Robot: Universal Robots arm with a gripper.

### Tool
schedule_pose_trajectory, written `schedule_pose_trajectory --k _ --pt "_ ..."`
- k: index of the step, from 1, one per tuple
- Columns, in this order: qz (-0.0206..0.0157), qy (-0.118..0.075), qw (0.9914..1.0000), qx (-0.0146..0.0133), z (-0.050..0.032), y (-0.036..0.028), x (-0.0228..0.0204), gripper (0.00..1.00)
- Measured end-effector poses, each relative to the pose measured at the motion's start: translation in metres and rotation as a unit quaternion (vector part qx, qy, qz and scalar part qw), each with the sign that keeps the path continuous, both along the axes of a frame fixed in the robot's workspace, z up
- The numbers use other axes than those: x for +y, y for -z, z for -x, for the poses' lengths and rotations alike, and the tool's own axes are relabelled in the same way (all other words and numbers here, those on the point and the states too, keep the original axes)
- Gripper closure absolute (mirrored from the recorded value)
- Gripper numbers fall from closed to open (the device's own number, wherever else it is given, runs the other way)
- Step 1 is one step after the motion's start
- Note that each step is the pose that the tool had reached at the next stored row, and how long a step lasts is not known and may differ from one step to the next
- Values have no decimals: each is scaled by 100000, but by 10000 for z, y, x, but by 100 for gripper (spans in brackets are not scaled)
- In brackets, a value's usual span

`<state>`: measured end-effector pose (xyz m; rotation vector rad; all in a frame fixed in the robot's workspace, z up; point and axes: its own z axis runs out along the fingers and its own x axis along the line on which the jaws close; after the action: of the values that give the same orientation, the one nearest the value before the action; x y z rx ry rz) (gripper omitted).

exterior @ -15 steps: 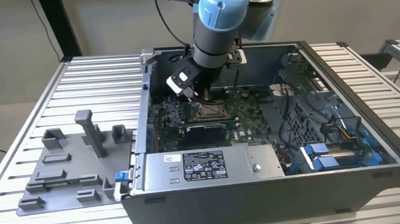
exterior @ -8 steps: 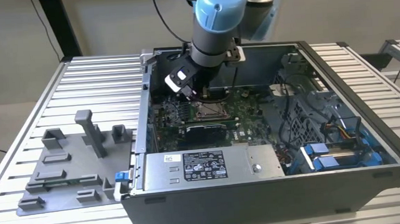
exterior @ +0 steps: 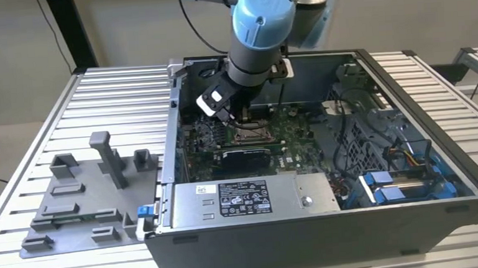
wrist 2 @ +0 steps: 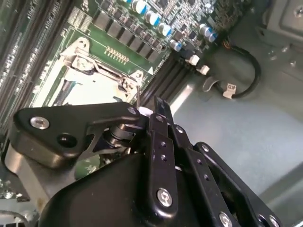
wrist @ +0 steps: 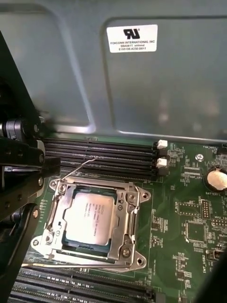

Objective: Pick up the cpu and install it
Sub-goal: 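Close the cpu cover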

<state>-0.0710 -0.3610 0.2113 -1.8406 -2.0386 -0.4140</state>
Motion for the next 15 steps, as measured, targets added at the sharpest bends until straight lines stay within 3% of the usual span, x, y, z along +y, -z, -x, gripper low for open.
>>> schedule_pose_trajectory --k 6,11,15 --pt "-500 -427 99996 -663 1 74 -1 100" --pt "-877 -612 99991 -764 1 118 0 100" --pt "-938 -744 99990 -763 -3 153 0 100"
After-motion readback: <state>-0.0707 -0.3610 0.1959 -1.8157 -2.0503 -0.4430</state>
